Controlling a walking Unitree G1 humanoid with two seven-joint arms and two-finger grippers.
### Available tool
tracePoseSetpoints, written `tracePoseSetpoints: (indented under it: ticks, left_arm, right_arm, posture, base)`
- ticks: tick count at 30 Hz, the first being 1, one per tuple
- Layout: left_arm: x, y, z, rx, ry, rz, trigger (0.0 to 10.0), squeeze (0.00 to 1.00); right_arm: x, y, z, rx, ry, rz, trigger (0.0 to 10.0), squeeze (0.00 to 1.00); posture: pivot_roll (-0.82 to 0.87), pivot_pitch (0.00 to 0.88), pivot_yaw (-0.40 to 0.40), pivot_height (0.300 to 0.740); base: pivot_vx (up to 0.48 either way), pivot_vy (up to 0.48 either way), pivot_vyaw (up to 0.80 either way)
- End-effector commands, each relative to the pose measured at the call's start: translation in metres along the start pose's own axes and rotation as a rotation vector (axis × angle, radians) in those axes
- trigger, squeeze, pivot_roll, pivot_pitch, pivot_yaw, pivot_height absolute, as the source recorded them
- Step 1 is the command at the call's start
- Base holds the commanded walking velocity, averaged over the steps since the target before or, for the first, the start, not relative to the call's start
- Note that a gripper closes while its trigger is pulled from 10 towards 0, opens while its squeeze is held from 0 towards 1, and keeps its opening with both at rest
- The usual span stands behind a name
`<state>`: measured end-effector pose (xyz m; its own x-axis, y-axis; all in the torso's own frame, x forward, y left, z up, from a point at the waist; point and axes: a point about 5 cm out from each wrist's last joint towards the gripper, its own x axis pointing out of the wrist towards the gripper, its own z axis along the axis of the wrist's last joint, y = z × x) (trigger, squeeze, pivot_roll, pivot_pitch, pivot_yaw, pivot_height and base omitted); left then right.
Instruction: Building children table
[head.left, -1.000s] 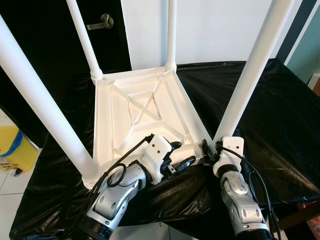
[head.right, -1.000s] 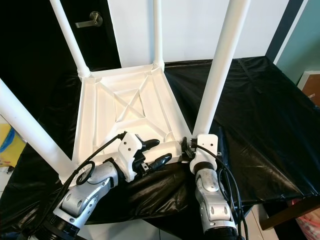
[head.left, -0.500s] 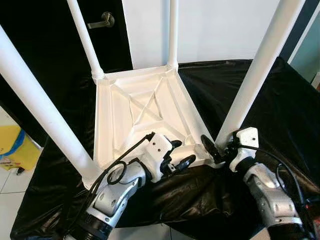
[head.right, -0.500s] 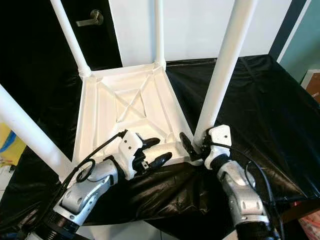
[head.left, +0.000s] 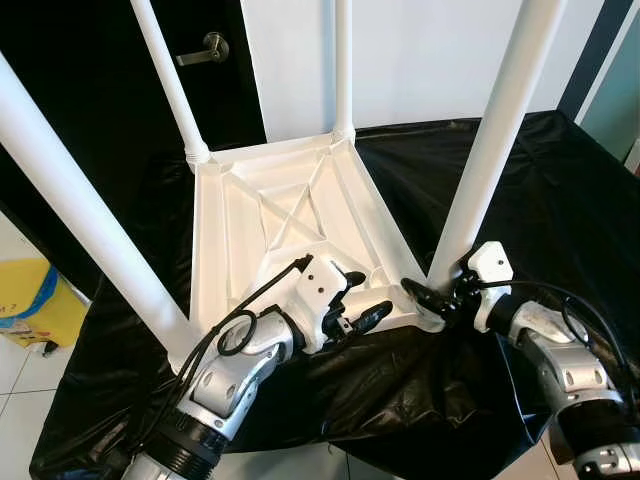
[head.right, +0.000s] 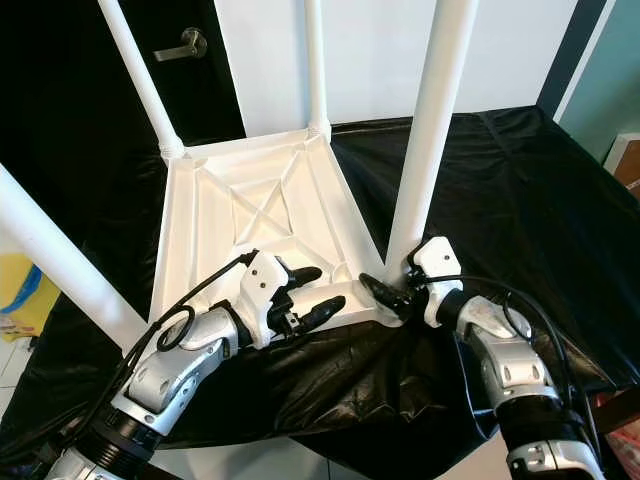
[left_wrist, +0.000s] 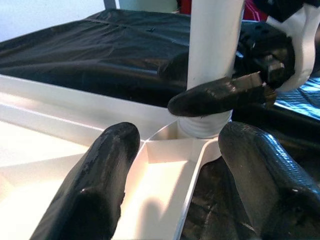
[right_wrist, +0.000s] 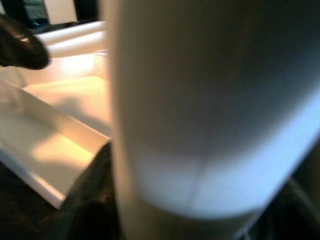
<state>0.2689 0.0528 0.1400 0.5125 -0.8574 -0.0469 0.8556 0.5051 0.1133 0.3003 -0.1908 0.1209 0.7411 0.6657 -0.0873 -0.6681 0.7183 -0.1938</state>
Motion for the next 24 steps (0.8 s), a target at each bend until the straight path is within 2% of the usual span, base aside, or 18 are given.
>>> tracePoseSetpoints:
  ticks: [1, 8, 9, 10, 11, 17, 20, 21, 22, 23, 24]
  left_arm:
    - [0.000, -0.005, -0.002, 0.012, 0.013, -0.119, 10.0, 0.00]
    - [0.002, -0.005, -0.003, 0.018, 0.016, -0.110, 10.0, 0.00]
    - [0.002, -0.005, -0.004, 0.018, 0.015, -0.109, 10.0, 0.00]
    - [0.002, -0.005, -0.004, 0.018, 0.015, -0.109, 10.0, 0.00]
    - [0.002, -0.005, -0.003, 0.017, 0.014, -0.109, 10.0, 0.00]
    - [0.002, -0.005, -0.004, 0.015, 0.014, -0.110, 10.0, 0.00]
    - [0.001, -0.005, -0.005, 0.013, 0.013, -0.106, 10.0, 0.00]
    - [0.001, -0.005, -0.005, 0.013, 0.013, -0.106, 10.0, 0.00]
    - [0.001, -0.005, -0.005, 0.012, 0.012, -0.106, 10.0, 0.00]
    - [0.001, -0.005, -0.005, 0.012, 0.012, -0.106, 10.0, 0.00]
    - [0.001, -0.006, -0.006, 0.010, 0.011, -0.106, 10.0, 0.00]
  right_arm:
    - [0.002, 0.003, -0.005, -0.003, 0.027, 0.041, 0.0, 0.00]
    - [-0.001, 0.005, -0.011, 0.017, 0.029, 0.035, 0.0, 0.00]
    - [-0.001, 0.007, -0.011, 0.023, 0.025, 0.028, 3.4, 0.00]
    - [-0.001, 0.007, -0.011, 0.023, 0.025, 0.028, 3.4, 0.00]
    - [-0.001, 0.008, -0.010, 0.033, 0.016, 0.012, 10.0, 0.00]
    - [-0.001, 0.011, -0.008, 0.046, -0.003, -0.049, 10.0, 0.00]
    - [0.001, 0.018, -0.007, 0.052, -0.009, -0.160, 10.0, 0.00]
    - [0.001, 0.018, -0.007, 0.052, -0.009, -0.160, 10.0, 0.00]
    - [0.002, 0.021, -0.008, 0.054, -0.010, -0.236, 10.0, 0.00]
    - [0.002, 0.021, -0.008, 0.054, -0.010, -0.236, 10.0, 0.00]
    - [0.002, 0.023, -0.009, 0.067, -0.006, -0.313, 10.0, 0.00]
  posture:
    - [-0.14, 0.000, 0.032, 0.740]
    - [-0.14, 0.000, 0.025, 0.740]
    - [-0.14, 0.000, 0.026, 0.740]
    - [-0.14, 0.000, 0.026, 0.740]
    - [-0.14, 0.000, 0.026, 0.740]
    - [-0.15, 0.000, 0.021, 0.740]
    - [-0.15, 0.000, 0.019, 0.740]
    - [-0.15, 0.000, 0.019, 0.740]
    - [-0.15, 0.000, 0.017, 0.740]
    - [-0.15, 0.000, 0.017, 0.740]
    - [-0.15, 0.000, 0.017, 0.740]
  base:
    - [0.000, 0.000, 0.00]
    - [0.000, 0.000, 0.00]
    - [0.000, 0.000, 0.00]
    - [0.000, 0.000, 0.00]
    - [0.000, 0.000, 0.00]
    - [0.000, 0.000, 0.00]
    - [0.000, 0.000, 0.00]
    - [0.000, 0.000, 0.00]
    - [0.000, 0.000, 0.00]
    - [0.000, 0.000, 0.00]
    - [0.000, 0.000, 0.00]
